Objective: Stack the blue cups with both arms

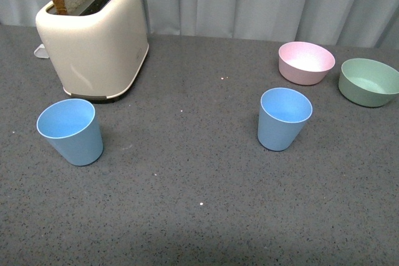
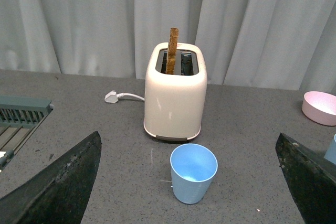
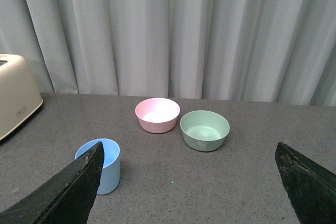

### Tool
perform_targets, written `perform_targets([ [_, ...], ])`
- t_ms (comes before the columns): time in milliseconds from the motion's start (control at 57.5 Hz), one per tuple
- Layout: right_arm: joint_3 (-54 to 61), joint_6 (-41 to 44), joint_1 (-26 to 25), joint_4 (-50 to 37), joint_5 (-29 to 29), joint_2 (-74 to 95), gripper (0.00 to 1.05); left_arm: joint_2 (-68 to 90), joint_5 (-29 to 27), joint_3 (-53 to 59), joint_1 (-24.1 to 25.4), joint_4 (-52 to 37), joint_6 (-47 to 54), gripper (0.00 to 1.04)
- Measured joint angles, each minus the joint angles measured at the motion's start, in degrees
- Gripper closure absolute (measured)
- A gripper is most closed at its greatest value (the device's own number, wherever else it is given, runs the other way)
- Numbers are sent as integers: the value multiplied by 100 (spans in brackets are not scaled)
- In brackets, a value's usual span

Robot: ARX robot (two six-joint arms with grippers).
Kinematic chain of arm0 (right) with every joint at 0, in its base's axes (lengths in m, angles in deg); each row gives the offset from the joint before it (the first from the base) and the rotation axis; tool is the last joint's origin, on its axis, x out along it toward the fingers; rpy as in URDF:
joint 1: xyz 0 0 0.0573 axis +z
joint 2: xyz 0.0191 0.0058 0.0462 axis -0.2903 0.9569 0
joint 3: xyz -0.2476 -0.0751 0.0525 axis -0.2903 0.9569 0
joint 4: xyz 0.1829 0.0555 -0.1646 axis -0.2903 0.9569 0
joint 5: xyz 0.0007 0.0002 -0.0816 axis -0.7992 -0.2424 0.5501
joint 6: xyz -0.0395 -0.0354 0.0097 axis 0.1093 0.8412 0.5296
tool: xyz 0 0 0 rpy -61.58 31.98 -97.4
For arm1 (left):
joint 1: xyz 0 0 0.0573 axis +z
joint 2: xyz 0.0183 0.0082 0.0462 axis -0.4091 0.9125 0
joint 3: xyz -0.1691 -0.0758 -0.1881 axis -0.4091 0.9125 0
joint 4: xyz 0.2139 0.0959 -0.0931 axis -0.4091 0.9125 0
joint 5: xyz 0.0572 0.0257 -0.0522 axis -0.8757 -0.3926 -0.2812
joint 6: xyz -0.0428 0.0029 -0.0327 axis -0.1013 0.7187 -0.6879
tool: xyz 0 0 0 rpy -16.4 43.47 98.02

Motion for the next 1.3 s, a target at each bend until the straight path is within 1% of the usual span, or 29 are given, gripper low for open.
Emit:
perform_targets([
  [1060, 0, 2, 0, 0, 0, 0, 10, 0, 0, 0, 0, 0, 0, 7],
  [1078, 0, 0, 0, 0, 0, 0, 10, 22, -92, -9, -17, 20, -17, 7],
  [1095, 0, 0, 0, 0, 0, 0, 10, 107, -385, -50, -109, 170, -173, 7],
  [1112, 0, 2, 0, 0, -2, 0, 10, 262, -793, -140, -229, 380, -317, 7],
  [1130, 0, 2, 0, 0, 0, 0, 10, 656, -1335, -256, -415, 476, -566, 7],
  [1164, 0, 0, 2, 0, 7, -2, 10, 1298, -1915, -361, -573, 269, -839, 7],
  [1182, 0, 0, 0, 0, 4, -2, 10, 1631, -1989, -409, -592, 87, -962, 7],
  [1234, 0, 0, -2, 0, -2, -2, 10, 2481, -1978, -581, -595, -457, -1169, 7],
  [1303, 0, 0, -2, 0, -2, -2, 10, 3545, -1768, -866, -540, -1145, -1390, 7],
])
